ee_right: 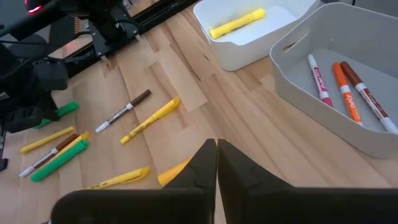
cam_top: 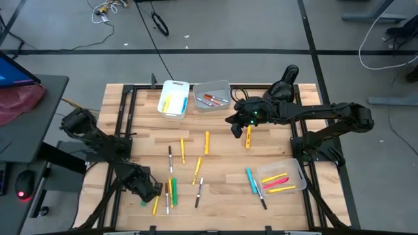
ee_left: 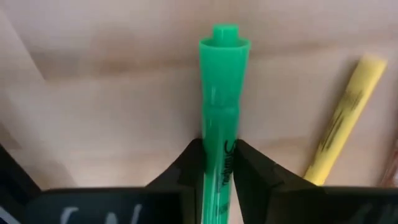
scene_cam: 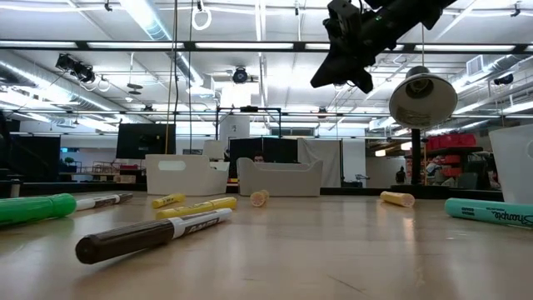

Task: Pick & Place Markers
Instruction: Put the green highlighter pen into the white bin

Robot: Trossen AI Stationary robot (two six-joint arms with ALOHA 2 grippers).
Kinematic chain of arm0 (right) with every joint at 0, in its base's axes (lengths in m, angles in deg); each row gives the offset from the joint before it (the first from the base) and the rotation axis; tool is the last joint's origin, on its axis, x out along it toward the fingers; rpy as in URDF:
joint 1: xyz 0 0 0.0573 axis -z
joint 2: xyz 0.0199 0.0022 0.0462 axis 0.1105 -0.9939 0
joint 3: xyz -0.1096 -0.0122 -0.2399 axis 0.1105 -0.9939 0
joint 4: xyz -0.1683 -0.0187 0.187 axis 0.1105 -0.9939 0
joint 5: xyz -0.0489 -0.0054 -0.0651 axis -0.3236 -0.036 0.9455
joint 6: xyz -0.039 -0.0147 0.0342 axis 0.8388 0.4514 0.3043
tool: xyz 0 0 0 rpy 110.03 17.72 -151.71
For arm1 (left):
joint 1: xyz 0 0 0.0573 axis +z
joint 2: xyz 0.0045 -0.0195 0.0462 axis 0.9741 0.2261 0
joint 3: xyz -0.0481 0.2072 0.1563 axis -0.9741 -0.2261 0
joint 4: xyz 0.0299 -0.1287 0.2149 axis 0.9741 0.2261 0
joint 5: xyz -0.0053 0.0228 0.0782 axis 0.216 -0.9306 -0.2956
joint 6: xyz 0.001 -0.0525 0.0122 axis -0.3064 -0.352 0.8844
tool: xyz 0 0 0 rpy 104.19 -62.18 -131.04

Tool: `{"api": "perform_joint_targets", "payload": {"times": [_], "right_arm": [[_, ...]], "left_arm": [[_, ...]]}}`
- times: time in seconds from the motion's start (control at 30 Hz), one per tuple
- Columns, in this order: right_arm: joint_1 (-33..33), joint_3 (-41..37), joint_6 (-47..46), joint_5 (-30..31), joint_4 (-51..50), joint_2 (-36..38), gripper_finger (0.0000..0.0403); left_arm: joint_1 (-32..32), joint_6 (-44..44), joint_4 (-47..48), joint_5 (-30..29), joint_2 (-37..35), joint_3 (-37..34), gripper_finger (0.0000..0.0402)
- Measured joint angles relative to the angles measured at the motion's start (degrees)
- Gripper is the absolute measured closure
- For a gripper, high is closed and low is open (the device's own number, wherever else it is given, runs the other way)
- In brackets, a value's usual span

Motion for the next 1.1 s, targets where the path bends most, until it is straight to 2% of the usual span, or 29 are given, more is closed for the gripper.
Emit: {"api": "perform_joint_targets", "payload": {"times": [0.07, 0.2, 0.33, 0.4, 0.47, 0.6, 0.73, 0.87, 1.0, 1.1], "right_arm": [[0.0, 0.0, 0.0, 0.0, 0.4, 0.0, 0.0387], [0.0, 0.0, 0.0, 0.0, 1.3, 0.0, 0.0387], [0.0, 0.0, 0.0, 0.0, 2.4, 0.0, 0.0387], [0.0, 0.0, 0.0, 0.0, 2.8, 0.0, 0.0387], [0.0, 0.0, -0.3, 0.0, 2.9, 0.0, 0.0387], [0.0, 0.0, -1.8, 0.0, 3.4, 0.0, 0.0387], [0.0, 0.0, -1.9, 0.0, 4.8, 0.0, 0.0387], [0.0, 0.0, -3.4, 0.2, 6.2, 0.0, 0.0387], [0.0, 0.0, -4.8, 0.2, 6.3, 0.0, 0.0387], [0.0, 0.0, -5.3, 0.2, 6.3, 0.0, 0.0387]], "left_arm": [[2.2, 3.0, 3.2, -2.4, -1.6, -0.4, 0.0337], [9.6, 10.2, 14.4, -11.8, -7.3, -1.1, 0.0337], [22.5, 21.8, 20.8, -20.3, -16.3, -0.8, 0.0337], [31.3, 30.7, 20.7, -25.3, -20.5, -0.4, 0.0337], [40.2, 41.6, 18.4, -27.9, -23.3, 1.6, 0.0337], [57.7, 65.7, 13.3, -27.5, -24.1, 8.8, 0.0337], [71.6, 84.9, 7.1, -25.2, -19.9, 18.5, 0.0337], [80.4, 97.9, 3.3, -22.0, -11.7, 28.4, 0.0337], [84.0, 104.8, 2.3, -18.3, -1.0, 35.8, 0.0337], [84.7, 106.0, 3.4, -16.0, 6.0, 38.7, 0.0337]]}}
